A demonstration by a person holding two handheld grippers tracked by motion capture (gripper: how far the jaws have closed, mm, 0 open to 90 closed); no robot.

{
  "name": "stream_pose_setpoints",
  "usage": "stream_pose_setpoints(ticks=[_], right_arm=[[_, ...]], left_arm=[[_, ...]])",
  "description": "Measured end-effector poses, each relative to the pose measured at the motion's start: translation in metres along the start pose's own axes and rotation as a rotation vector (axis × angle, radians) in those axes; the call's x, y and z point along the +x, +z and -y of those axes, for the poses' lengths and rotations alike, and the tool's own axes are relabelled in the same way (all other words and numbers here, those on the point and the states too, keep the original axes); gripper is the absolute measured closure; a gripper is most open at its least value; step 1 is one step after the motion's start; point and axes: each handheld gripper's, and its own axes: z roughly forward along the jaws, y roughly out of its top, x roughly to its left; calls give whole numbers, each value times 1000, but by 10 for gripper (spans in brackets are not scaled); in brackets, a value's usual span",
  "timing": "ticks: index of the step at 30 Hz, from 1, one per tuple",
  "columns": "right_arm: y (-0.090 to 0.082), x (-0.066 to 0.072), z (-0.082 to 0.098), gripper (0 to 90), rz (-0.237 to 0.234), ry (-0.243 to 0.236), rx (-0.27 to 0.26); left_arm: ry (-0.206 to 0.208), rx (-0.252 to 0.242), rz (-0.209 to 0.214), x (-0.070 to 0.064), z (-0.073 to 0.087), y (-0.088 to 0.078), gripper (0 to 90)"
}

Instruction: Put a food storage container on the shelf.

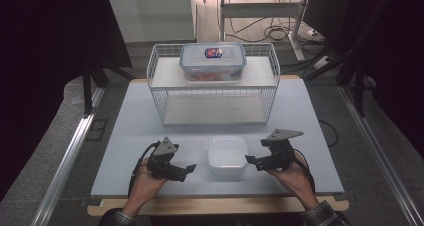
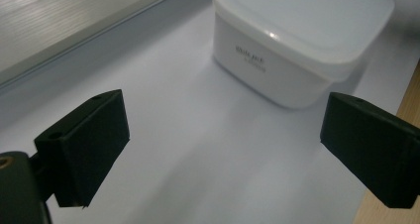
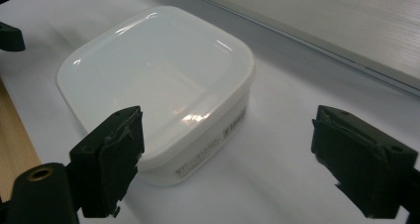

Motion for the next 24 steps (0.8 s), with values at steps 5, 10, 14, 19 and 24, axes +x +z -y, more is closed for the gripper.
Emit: stream_pose_setpoints(ticks=[5,10,14,19,24], right_arm=[[2,3,-5,105,-12,15,10],[1,5,-11,139,-21,34,25],[4,4,-12,173,-36,38,26],[16,2,-15,189,-69,45,51],[28,5,-14,187,-94,40,97]], left_arm=[[-52,-34,70,3,-9,5,48],[-49,-28,83,3,-25,19,85],[-54,-12,108,1,-35,34,116],[-54,15,147,-3,-43,54,113],[-105,50,225,-4,-41,68,63]])
